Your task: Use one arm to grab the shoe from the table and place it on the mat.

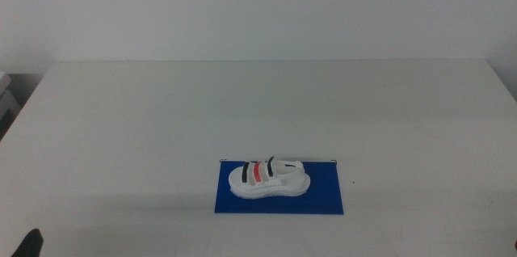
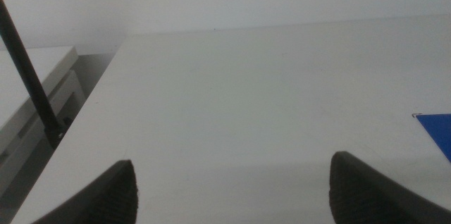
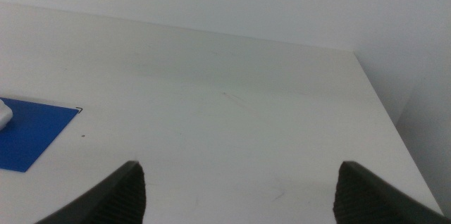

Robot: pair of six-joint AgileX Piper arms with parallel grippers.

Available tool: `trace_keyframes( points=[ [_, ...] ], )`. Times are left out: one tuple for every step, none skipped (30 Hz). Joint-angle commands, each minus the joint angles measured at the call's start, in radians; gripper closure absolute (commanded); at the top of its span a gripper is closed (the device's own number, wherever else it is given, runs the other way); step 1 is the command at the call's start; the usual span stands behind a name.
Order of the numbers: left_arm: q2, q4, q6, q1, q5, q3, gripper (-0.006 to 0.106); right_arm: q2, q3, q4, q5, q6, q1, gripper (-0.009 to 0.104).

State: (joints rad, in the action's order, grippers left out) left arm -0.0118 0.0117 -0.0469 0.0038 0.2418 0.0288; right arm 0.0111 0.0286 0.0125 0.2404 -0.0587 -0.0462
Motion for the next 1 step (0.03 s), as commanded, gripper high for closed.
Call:
trace_keyframes(
  points=[
    [-0.016,0.004,0.001,-0.001,-0.075,0.008,0.007,-0.004,0.005,0.011,-0.073,-0.011,0.001,0.017]
  ],
)
